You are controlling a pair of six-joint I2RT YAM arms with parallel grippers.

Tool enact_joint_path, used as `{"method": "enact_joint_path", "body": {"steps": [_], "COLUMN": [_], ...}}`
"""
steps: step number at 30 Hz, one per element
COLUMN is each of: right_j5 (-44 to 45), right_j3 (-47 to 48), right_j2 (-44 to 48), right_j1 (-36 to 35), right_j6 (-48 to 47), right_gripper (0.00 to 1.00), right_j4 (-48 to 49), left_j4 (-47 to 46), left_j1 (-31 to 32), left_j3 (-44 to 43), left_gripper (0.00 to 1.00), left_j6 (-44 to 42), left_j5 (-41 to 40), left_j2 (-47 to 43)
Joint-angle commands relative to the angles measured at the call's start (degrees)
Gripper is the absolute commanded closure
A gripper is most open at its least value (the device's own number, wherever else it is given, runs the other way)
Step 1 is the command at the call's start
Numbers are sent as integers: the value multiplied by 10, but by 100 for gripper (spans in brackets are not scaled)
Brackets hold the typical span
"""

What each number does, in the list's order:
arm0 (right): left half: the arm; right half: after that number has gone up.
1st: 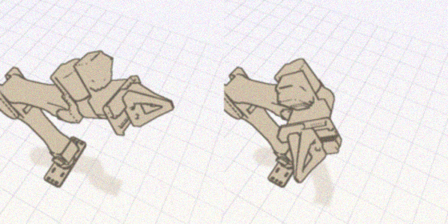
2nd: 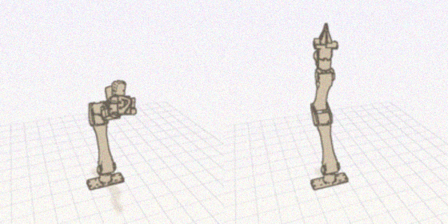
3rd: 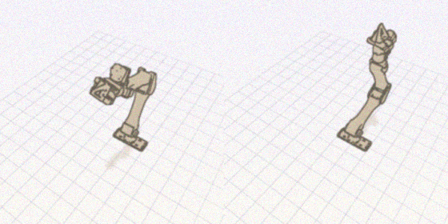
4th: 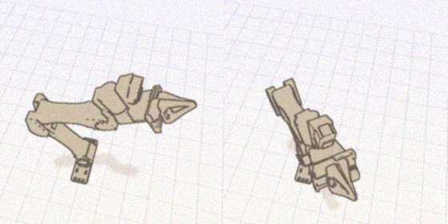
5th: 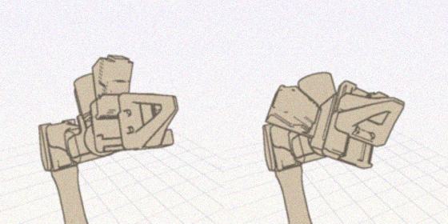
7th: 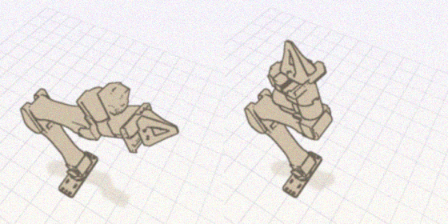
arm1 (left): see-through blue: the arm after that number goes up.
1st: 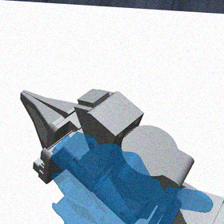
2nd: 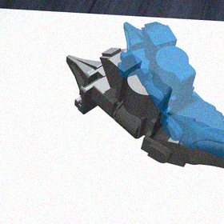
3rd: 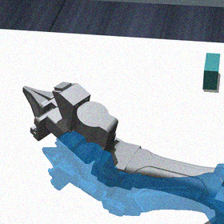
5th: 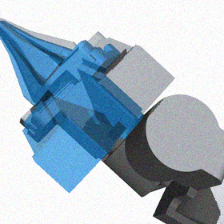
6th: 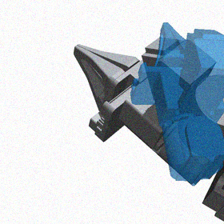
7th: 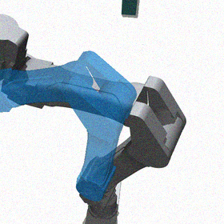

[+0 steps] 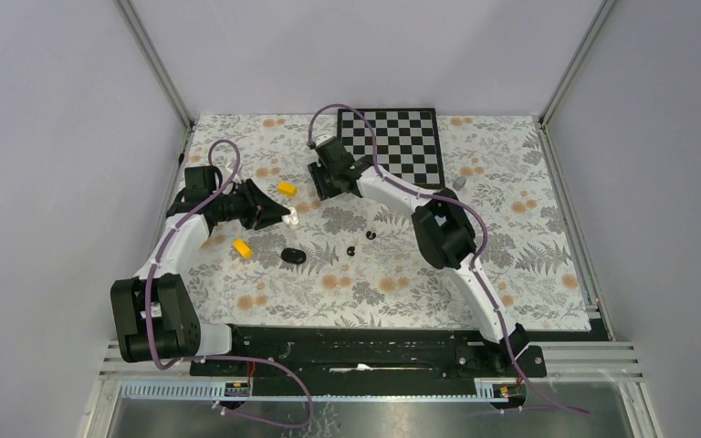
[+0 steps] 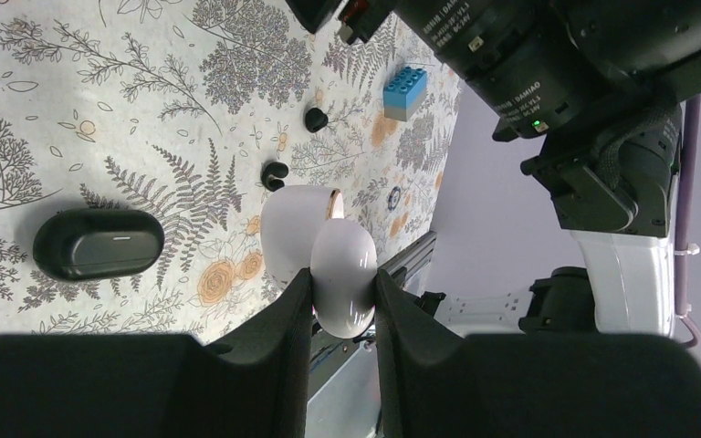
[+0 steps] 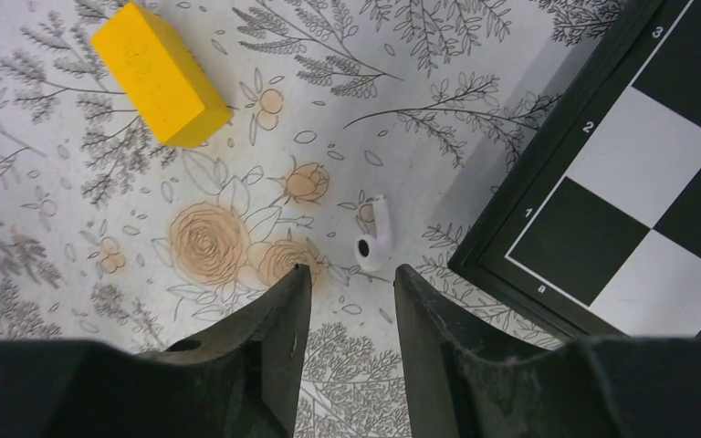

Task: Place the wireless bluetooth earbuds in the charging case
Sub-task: Pick up the earbud from the center of the board.

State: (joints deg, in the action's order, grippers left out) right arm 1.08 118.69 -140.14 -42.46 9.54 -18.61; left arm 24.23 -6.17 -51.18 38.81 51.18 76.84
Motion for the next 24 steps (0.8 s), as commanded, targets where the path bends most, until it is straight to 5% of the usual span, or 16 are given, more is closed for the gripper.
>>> {"method": "enact_joint_path", "body": {"steps": [1, 24], "right_j5": [32, 70], "right_j3": [70, 163], "right_j2": [-33, -109], "right_j1": [-9, -20], "right_j6": [-18, -34], "right_gripper": [54, 61], "right_j4": [-46, -90], "left_j4": [-9, -9], "left_j1": [-5, -5], "left_j3": [0, -2], "left_gripper": [100, 100], "left_j6": [-9, -12], "left_j5": [13, 18], "left_j2": [-18, -15]}}
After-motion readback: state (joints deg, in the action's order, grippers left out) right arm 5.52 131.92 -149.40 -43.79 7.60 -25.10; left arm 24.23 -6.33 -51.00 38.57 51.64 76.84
